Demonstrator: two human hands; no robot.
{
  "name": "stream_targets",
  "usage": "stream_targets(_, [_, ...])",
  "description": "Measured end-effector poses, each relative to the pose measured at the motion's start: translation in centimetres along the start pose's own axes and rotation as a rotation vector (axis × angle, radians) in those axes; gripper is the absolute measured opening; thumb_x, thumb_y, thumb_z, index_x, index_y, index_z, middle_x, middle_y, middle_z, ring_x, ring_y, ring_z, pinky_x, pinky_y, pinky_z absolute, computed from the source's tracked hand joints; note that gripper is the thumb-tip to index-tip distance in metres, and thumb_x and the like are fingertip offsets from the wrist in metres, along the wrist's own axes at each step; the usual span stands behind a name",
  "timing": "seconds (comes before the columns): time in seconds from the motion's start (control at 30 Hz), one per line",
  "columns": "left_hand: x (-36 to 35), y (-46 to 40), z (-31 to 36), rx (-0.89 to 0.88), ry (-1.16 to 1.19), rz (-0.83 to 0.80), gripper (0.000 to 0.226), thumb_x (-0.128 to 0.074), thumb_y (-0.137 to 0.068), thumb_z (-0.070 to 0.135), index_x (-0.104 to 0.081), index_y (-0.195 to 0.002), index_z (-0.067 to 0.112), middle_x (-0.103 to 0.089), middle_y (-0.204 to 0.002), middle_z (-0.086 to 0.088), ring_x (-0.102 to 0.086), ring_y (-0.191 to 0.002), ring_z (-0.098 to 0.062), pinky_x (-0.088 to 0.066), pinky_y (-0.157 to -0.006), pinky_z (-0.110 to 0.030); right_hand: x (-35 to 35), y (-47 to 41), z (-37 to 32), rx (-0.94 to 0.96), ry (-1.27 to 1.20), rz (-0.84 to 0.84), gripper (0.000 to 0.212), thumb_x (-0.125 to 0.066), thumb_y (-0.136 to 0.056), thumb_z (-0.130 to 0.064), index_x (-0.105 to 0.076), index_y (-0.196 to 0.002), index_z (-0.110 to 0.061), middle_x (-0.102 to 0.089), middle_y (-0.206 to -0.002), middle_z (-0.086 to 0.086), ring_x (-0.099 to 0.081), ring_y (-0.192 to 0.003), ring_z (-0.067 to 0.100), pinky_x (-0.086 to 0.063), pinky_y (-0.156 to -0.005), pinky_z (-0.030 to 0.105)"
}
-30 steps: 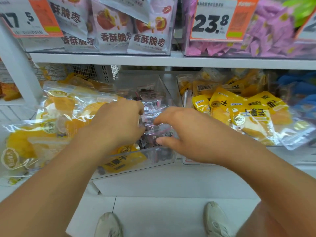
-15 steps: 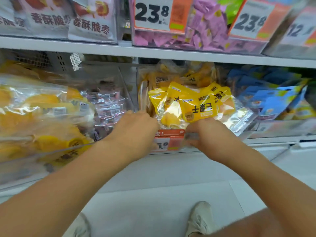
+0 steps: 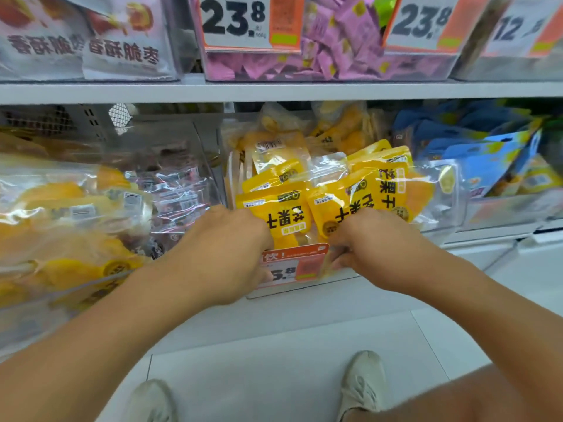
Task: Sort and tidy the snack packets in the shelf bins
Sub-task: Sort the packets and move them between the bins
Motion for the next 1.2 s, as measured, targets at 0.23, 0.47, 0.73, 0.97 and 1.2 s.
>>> stream_targets(0.23, [0.7, 1.8, 2.8, -0.046, -0.021, 0.038, 0.042, -0.057, -0.09, 0.064, -0.056, -0.083, 0.022, -0.054, -0.079, 0.008, -0.055, -0.088, -0.022, -0.026, -0.076, -0.035, 0.1, 2.4, 0.0, 0.03, 0.04, 0.01, 0.012, -0.07, -0.088, -0.024, -0.076, -0.095, -0.03, -0.074, -0.093, -0.008, -0.067, -0.09, 0.017, -0.054, -0.079, 0.032])
stream_targets(0.47, [2.1, 2.4, 0.9, -0.032, 0.038, 0.097, 0.041, -0.06, -0.086, 0.065, -0.064, -0.087, 0.024, -0.058, -0.081, 0.007, -0.054, -0.084, -0.019, -0.025, -0.069, -0.033, 2.1, 3.2, -0.9, 0.093, 0.064, 0.09, 0.012, -0.066, -0.087, -0.036, -0.072, -0.097, -0.032, -0.072, -0.093, -0.008, -0.065, -0.093, 0.019, -0.051, -0.078, 0.035])
stream_targets(0.73, [1.3, 4.0, 2.4, -0.148, -0.032, 0.006, 0.041, -0.061, -0.086, 0.065, -0.064, -0.088, 0.024, -0.059, -0.082, 0.006, -0.056, -0.087, -0.016, -0.023, -0.069, -0.034, 1.0, 6.0, -3.1, 0.155, 0.038, -0.021, 0.013, -0.071, -0.086, -0.031, -0.076, -0.098, -0.029, -0.072, -0.094, -0.007, -0.065, -0.092, 0.019, -0.051, -0.076, 0.032])
stream_targets(0.97, [1.1, 4.7, 2.5, -0.19, 0.098, 0.022, 0.047, -0.057, -0.082, 0.073, -0.062, -0.091, 0.027, -0.062, -0.088, 0.01, -0.059, -0.086, -0.014, -0.037, -0.069, -0.031, 1.6, 5.5, -2.5, 0.185, -0.028, -0.097, 0.008, -0.076, -0.083, -0.029, -0.076, -0.09, -0.024, -0.072, -0.082, -0.009, -0.064, -0.08, 0.008, -0.051, -0.068, 0.031])
stream_targets(1.2, [6.2, 3.0, -5.5, 0.071, 0.878, 0.46, 0.022, -0.067, -0.085, 0.051, -0.076, -0.085, 0.031, -0.07, -0.075, 0.016, -0.062, -0.068, 0.004, -0.045, -0.063, -0.012, 8.3, 2.5, -2.7, 0.191, -0.532, 0.393, 0.007, -0.079, -0.082, -0.031, -0.078, -0.079, -0.026, -0.068, -0.069, -0.02, -0.064, -0.068, 0.0, -0.046, -0.06, 0.012])
Point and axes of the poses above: each hand's wrist, its own y-axis away from the middle knuckle, its own x-axis out of the back of the hand, z = x × y, the point moved 7 cm from there along -y, towards the middle knuckle
